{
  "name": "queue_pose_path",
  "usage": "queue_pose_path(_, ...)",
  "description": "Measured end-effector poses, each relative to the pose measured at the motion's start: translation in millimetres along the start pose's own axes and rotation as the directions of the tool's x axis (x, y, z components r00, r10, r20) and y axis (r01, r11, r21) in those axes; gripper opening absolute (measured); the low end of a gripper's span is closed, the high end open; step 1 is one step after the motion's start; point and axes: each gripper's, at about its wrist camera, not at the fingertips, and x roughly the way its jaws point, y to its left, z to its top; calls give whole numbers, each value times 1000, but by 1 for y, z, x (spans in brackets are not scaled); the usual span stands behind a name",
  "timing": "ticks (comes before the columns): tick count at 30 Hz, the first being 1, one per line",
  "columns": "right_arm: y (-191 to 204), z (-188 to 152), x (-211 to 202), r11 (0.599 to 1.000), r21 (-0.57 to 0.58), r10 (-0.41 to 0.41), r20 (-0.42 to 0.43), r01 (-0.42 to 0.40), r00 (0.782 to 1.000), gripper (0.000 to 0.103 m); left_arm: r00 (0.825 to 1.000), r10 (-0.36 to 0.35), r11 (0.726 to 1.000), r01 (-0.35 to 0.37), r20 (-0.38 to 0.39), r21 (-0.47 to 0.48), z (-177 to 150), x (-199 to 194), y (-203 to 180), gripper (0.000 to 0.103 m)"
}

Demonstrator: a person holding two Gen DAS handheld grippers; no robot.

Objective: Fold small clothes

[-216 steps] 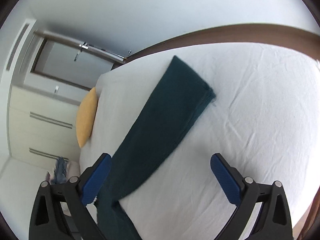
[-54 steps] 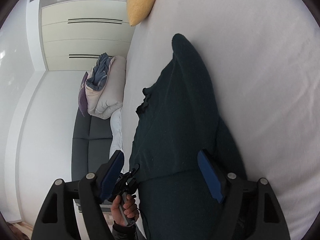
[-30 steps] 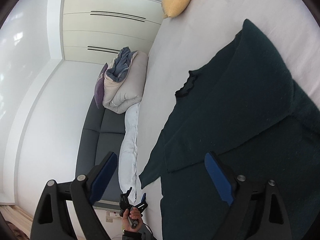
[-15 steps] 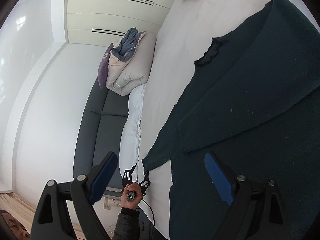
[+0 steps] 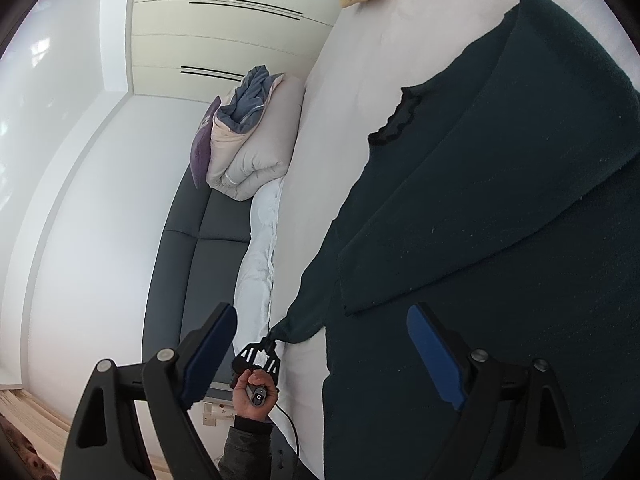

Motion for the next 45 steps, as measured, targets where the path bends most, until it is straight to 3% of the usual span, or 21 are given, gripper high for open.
queue_pose_path(2,-6,6,-2,1000,6,-10,1,10,1000,90,999,8,986,0,-49,168,-25,10,-45,9)
queue_pose_path(4,-10,8,-1,1000,10,-17,4,17,1000,89,993,28,926,17,-114,376,-70,24,-94,9)
queue_pose_path(5,-12,11,0,1000,14,-18,3,17,1000,89,987,50,878,28,-150,478,-99,32,-115,9)
queue_pose_path(7,-14,15,4,1000,17,-23,1,23,1000,89,974,129,723,38,-188,690,-174,49,-148,9)
queue_pose_path(8,-14,18,7,999,15,-30,-1,30,1000,89,968,158,665,41,-194,746,-202,53,-151,9)
queue_pose_path(9,-13,21,11,999,14,-36,-6,36,999,89,958,209,565,46,-196,824,-244,63,-154,9)
queue_pose_path(12,-12,29,27,998,5,-69,-45,70,997,89,940,305,348,38,-151,937,-321,78,-147,9)
queue_pose_path(15,-6,37,48,996,-12,-91,-87,90,992,89,942,331,187,-2,-61,982,-364,78,-137,9)
queue_pose_path(17,-3,41,69,997,-9,-83,-121,83,989,89,947,320,112,-32,-6,993,-380,73,-132,9)
queue_pose_path(21,4,44,117,998,26,-53,-190,59,980,89,957,283,21,-72,63,997,-395,65,-132,9)
queue_pose_path(25,17,34,166,999,30,-35,-281,45,959,83,961,262,-34,-88,94,996,-400,69,-132,9)
queue_pose_path(27,22,31,183,999,23,-35,-311,45,950,81,962,255,-59,-88,100,994,-394,73,-136,9)
queue_pose_path(30,27,30,204,998,14,-60,-352,69,934,66,963,251,-73,-84,100,994,-396,74,-134,9)
queue_pose_path(32,32,29,212,996,-26,-88,-367,84,926,47,963,252,-54,-84,95,995,-392,72,-131,9)
queue_pose_path(33,34,28,213,994,-56,-108,-369,93,923,33,963,255,-42,-84,92,996,-390,72,-131,9)
queue_pose_path(36,38,27,209,984,-129,-165,-354,127,920,17,965,255,7,-60,56,998,-380,62,-134,10)
queue_pose_path(37,37,27,206,979,-142,-185,-346,144,920,13,964,264,36,-40,29,999,-376,58,-135,11)
queue_pose_path(39,35,28,196,975,-160,-202,-327,157,923,10,962,269,132,10,-45,991,-363,45,-140,15)
queue_pose_path(41,31,32,182,970,-176,-215,-308,167,927,10,960,241,258,76,-140,963,-341,27,-143,16)
queue_pose_path(43,26,39,163,963,-194,-236,-275,186,932,9,965,208,327,84,-158,941,-319,14,-145,16)
queue_pose_path(45,19,47,144,960,-193,-247,-242,203,938,9,970,188,423,60,-152,904,-285,8,-148,16)
